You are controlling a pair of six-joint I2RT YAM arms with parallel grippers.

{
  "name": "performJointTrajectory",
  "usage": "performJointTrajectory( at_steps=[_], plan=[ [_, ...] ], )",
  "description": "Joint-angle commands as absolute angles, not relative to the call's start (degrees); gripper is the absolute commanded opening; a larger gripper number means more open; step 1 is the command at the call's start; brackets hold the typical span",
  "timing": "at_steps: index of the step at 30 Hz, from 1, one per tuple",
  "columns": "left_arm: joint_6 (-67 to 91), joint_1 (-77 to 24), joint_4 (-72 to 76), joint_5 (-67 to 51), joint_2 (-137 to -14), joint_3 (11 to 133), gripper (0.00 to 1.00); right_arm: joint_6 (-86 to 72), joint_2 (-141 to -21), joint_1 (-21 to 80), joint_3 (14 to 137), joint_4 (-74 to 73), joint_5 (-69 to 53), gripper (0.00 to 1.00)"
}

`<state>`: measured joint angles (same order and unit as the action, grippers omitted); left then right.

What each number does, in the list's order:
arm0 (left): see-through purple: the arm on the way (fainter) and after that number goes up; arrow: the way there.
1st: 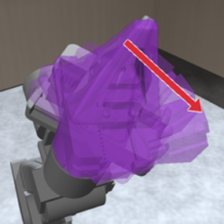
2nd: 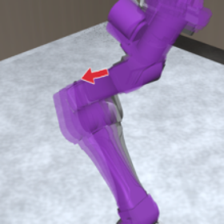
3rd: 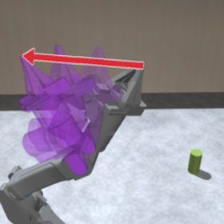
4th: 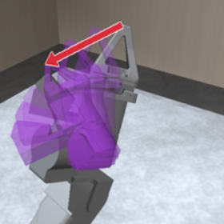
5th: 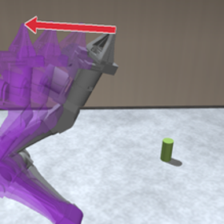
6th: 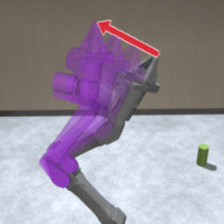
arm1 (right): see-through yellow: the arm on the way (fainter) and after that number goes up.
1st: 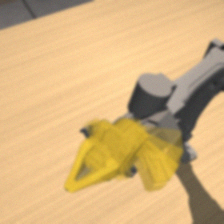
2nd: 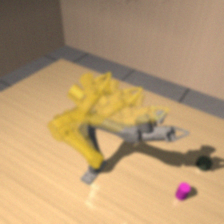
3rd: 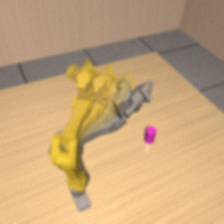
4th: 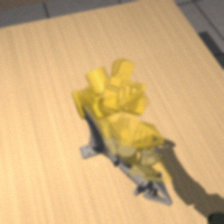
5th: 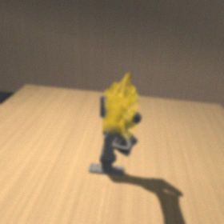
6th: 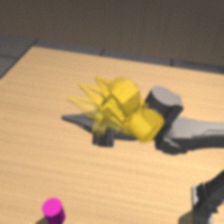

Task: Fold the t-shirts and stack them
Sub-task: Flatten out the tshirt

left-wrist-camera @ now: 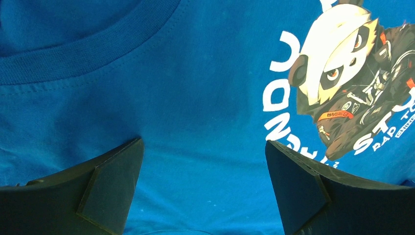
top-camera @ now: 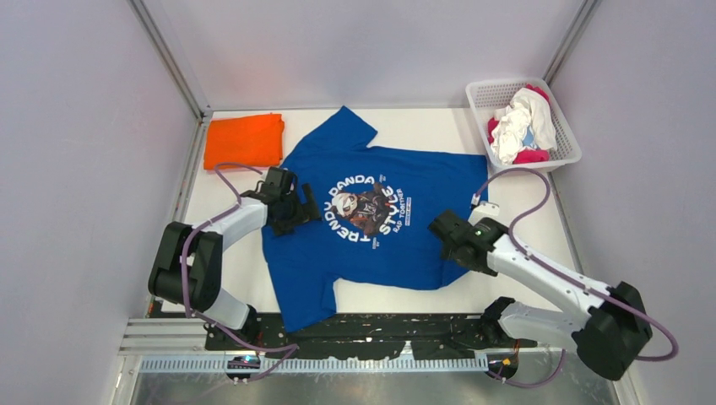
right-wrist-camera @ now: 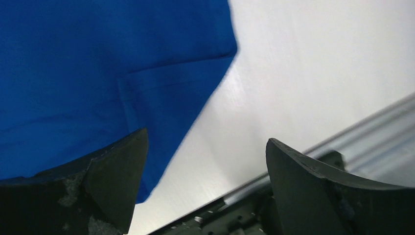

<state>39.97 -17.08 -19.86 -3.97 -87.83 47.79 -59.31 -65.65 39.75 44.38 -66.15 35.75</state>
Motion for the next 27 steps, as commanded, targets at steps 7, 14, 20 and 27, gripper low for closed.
performJointTrajectory(
  at_steps=[7,14,20,27],
  plan=[
    [39.4,-16.7,-18.1,-5.9,-85.4,47.2,1.00,-45.5,-61.6,34.9,35.5,-29.9,24.1,0.71],
    [39.4,-16.7,-18.1,-5.7,-85.4,47.0,1.00,-45.1,-74.2,34.9,39.3,-33.8,25.8,0.54],
    [39.4,-16.7,-18.0,-5.9,-85.6,47.1,1.00,-46.8,-77.3,34.8,38.4,-35.8,27.9,0.41],
    [39.4,-16.7,-18.3,-5.7,-86.0,47.4,1.00,-50.3,-75.8,34.5,38.2,-39.4,30.8,0.07]
  ],
)
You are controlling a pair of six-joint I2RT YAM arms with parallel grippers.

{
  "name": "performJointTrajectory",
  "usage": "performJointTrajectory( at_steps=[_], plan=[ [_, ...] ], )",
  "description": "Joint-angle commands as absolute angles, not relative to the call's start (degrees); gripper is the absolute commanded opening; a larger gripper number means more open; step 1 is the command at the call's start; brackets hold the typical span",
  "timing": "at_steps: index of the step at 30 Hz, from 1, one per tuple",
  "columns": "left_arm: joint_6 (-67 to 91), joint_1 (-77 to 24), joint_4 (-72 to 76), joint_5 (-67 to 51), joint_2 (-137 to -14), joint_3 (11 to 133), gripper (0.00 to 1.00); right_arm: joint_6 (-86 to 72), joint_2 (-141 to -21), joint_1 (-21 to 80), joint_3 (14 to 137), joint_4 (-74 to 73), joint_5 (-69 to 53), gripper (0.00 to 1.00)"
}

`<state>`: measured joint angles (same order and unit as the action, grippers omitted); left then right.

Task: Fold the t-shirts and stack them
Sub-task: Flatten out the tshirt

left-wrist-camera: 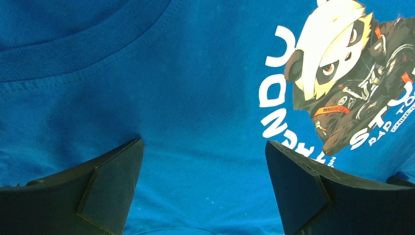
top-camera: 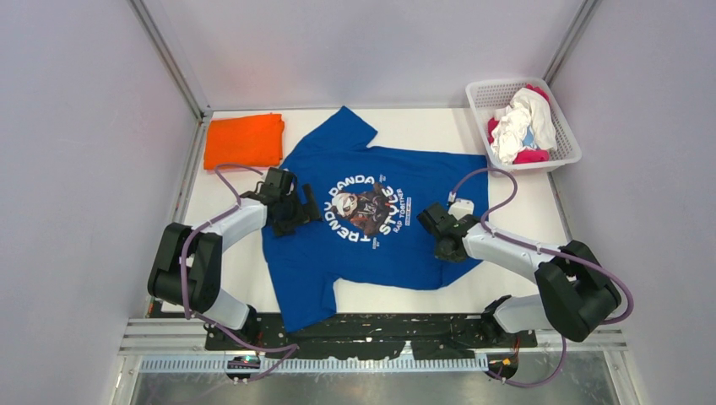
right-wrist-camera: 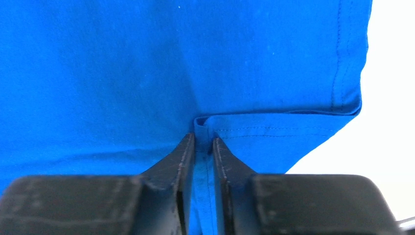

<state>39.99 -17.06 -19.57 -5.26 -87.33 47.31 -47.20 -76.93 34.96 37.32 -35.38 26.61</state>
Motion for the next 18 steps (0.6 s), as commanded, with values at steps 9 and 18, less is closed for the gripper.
performJointTrajectory(
  at_steps=[9,18],
  plan=[
    [39.5,-16.7,-18.6,-5.3,-86.2,47.6,1.00,-56.4,-65.4,34.5,36.7,-55.0,29.3,0.05],
    [39.4,-16.7,-19.6,-4.9,-86.4,48.1,1.00,-57.4,-59.9,34.5,36.3,-60.9,15.9,0.07]
  ],
)
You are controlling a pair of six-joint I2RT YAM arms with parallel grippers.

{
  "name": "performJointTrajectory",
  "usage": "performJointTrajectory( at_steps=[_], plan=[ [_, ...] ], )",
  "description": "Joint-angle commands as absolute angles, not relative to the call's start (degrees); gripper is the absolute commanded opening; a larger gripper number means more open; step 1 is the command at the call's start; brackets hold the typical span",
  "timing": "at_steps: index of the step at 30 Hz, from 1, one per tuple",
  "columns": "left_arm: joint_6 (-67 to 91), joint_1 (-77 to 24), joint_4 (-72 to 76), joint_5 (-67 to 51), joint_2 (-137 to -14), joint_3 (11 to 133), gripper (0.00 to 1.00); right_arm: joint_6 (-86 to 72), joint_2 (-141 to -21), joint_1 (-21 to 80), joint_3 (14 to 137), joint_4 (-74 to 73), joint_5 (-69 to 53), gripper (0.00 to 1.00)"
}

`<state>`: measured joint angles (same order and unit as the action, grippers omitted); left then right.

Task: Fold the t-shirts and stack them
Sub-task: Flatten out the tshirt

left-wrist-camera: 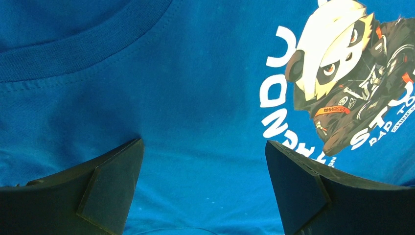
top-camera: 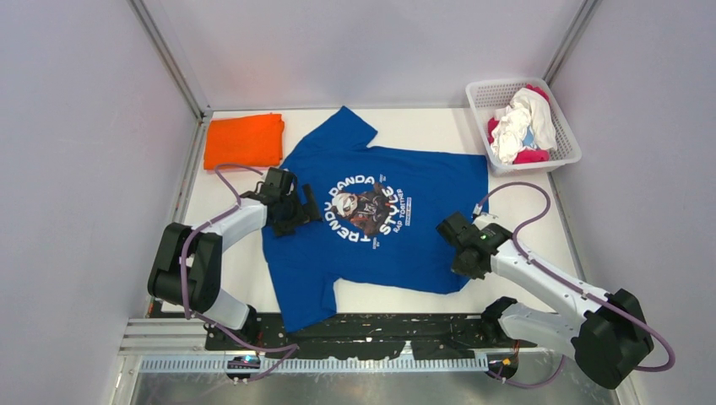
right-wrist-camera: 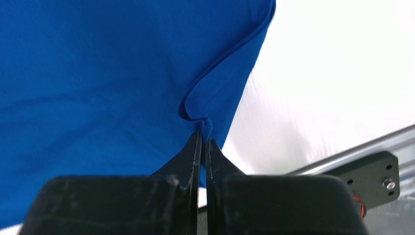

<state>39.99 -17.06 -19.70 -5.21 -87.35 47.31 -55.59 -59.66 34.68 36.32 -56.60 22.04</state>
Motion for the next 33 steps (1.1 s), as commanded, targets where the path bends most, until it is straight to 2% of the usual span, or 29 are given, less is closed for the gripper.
performJointTrajectory(
  at_steps=[1,3,12,13,14,17,19,20,21,22,23,25,28,30,33],
  plan=[
    [39.4,-16.7,-19.7,-4.8,-86.4,48.1,1.00,-57.5,-60.4,34.6,36.4,-61.1,15.0,0.11],
    [39.3,-16.7,-19.7,-4.8,-86.4,48.1,1.00,-58.5,-61.0,34.6,36.5,-61.4,15.1,0.18],
    [39.0,-16.6,-20.6,-3.7,-86.1,48.3,1.00,-68.2,-57.0,34.2,36.2,-62.7,26.6,0.25],
    [39.0,-16.6,-20.8,-3.8,-86.1,48.5,1.00,-68.6,-55.7,34.0,36.2,-62.9,27.4,0.27],
    [38.8,-16.6,-21.1,-3.8,-86.1,48.7,1.00,-68.9,-54.2,33.5,36.4,-63.2,28.7,0.35],
    [38.8,-16.6,-21.2,-3.4,-85.6,48.6,1.00,-72.0,-50.7,33.1,37.6,-68.0,33.6,0.40],
    [38.8,-16.6,-21.2,-3.1,-85.5,48.5,1.00,-73.6,-47.3,33.0,38.8,-71.0,37.1,0.58],
    [38.8,-16.7,-21.3,-3.1,-85.5,48.6,1.00,-73.7,-44.7,33.0,39.0,-71.4,38.0,0.73],
    [38.8,-16.6,-21.5,-3.1,-85.6,48.8,1.00,-73.5,-43.5,33.0,39.2,-71.2,39.0,0.80],
    [38.7,-16.6,-21.7,-3.1,-85.6,48.9,1.00,-70.8,-40.7,33.0,39.1,-68.4,38.5,0.92],
    [38.7,-16.6,-21.7,-3.1,-85.7,49.0,1.00,-68.7,-39.5,33.0,38.5,-66.2,37.6,0.97],
    [38.8,-16.6,-21.7,-3.3,-85.8,49.0,1.00,-62.3,-35.6,33.0,36.8,-57.0,32.6,0.96],
    [38.8,-16.6,-21.7,-3.5,-85.9,49.0,1.00,-53.5,-36.1,33.1,34.7,-41.6,21.2,0.95],
    [38.8,-16.6,-21.6,-3.6,-85.9,49.1,1.00,-50.6,-40.7,33.8,34.0,-34.7,14.2,0.95],
    [38.8,-16.6,-21.7,-4.1,-86.0,49.2,1.00,-49.9,-53.8,38.0,36.0,-30.6,12.6,0.95]
  ],
)
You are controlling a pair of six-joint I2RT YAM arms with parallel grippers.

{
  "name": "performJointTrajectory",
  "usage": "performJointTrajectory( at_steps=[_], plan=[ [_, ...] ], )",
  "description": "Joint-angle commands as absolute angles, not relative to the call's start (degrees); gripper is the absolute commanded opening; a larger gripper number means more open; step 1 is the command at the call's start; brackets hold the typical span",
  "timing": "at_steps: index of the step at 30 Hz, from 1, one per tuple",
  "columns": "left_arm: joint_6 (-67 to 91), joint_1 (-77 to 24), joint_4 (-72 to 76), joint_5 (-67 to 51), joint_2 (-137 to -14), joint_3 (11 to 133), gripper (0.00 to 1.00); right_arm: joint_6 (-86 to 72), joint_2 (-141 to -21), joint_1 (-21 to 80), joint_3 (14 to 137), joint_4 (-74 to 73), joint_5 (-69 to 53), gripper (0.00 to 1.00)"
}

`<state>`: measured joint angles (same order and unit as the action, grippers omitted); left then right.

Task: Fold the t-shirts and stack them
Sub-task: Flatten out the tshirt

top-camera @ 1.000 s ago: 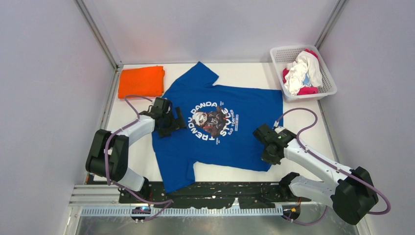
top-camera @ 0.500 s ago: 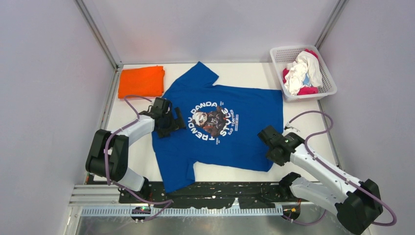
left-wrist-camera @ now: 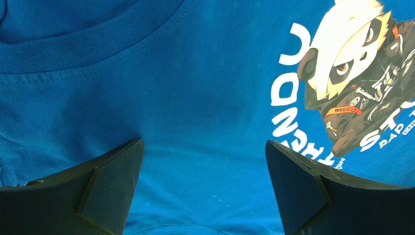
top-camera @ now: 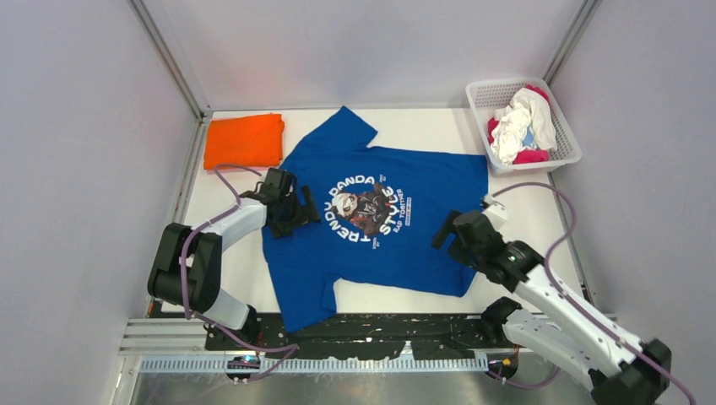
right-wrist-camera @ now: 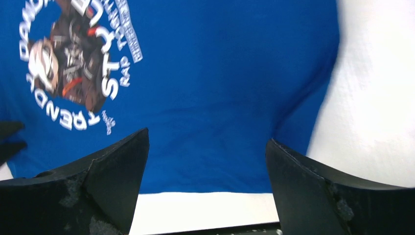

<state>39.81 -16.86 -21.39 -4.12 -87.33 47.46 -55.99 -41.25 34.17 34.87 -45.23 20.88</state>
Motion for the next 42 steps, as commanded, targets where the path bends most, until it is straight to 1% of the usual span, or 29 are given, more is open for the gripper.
performJointTrajectory(
  at_steps=[1,2,5,8,12,15,18,21,24,27,31,34,39,41,42],
  plan=[
    [38.8,-16.7,-21.9,-3.8,-86.0,49.1,1.00,-50.6,-56.5,39.8,37.4,-31.4,13.9,0.95],
    [38.8,-16.6,-21.9,-3.6,-85.8,48.9,1.00,-51.1,-61.3,40.3,37.9,-32.9,14.5,0.95],
    [38.8,-16.6,-22.0,-3.2,-85.6,48.7,1.00,-55.6,-68.8,40.1,37.6,-35.5,18.5,0.95],
    [38.8,-16.6,-22.0,-3.2,-85.5,48.6,1.00,-60.2,-69.9,36.7,35.0,-38.3,20.9,0.95],
    [38.8,-16.7,-22.0,-3.3,-85.4,48.6,1.00,-63.2,-64.1,30.9,30.0,-41.9,24.1,0.95],
    [38.8,-16.6,-22.2,-2.8,-85.4,48.6,1.00,-64.2,-54.8,27.7,27.5,-44.4,25.8,0.95],
    [38.8,-16.6,-22.8,-2.1,-85.0,48.8,1.00,-64.4,-46.3,24.9,28.3,-49.9,30.2,0.95],
    [38.8,-16.6,-23.3,-2.3,-84.6,49.2,1.00,-63.5,-41.6,23.8,29.5,-54.1,32.8,0.95],
    [38.9,-16.7,-23.4,-2.9,-83.3,49.4,1.00,-57.4,-38.7,23.7,30.1,-50.3,31.6,0.95],
    [38.6,-16.6,-23.8,-2.9,-81.4,50.5,1.00,-49.1,-40.1,23.7,31.3,-41.8,28.6,0.95],
    [36.0,-16.7,-28.9,-2.5,-83.2,57.4,1.00,-43.2,-49.2,23.2,36.9,-34.4,28.6,0.95],
    [35.0,-16.7,-30.2,-2.7,-86.6,61.5,1.00,-39.7,-59.7,21.4,42.3,-29.2,27.6,0.95],
    [34.2,-16.7,-30.9,-4.5,-93.7,67.4,1.00,-36.1,-77.5,12.7,50.3,-21.7,14.6,0.95],
    [34.2,-16.7,-31.1,-5.4,-96.3,68.5,1.00,-34.8,-87.8,10.7,55.1,-21.2,11.7,0.95],
    [34.4,-16.7,-31.0,-5.4,-97.4,68.8,1.00,-33.4,-90.1,10.4,58.6,-21.2,10.8,0.95]
  ],
)
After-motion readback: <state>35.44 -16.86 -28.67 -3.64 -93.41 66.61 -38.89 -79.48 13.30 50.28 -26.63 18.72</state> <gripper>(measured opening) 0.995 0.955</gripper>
